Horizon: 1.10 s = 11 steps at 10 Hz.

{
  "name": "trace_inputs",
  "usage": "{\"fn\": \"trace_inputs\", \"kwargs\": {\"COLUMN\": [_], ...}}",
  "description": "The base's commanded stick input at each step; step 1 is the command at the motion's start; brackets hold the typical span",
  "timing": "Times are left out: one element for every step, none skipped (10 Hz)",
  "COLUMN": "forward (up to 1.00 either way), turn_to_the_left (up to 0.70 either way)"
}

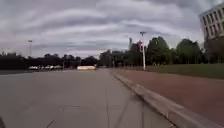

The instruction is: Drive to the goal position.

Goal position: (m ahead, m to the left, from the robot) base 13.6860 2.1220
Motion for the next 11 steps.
{"fn": "trace_inputs", "kwargs": {"forward": [0.7,0.7,0.7,0.7,0.7,0.7,0.7,0.7,0.7,0.7,0.7], "turn_to_the_left": [0.08,0.11,0.0,0.0,0.0,0.0,0.0,0.0,0.0,0.0,0.27]}}
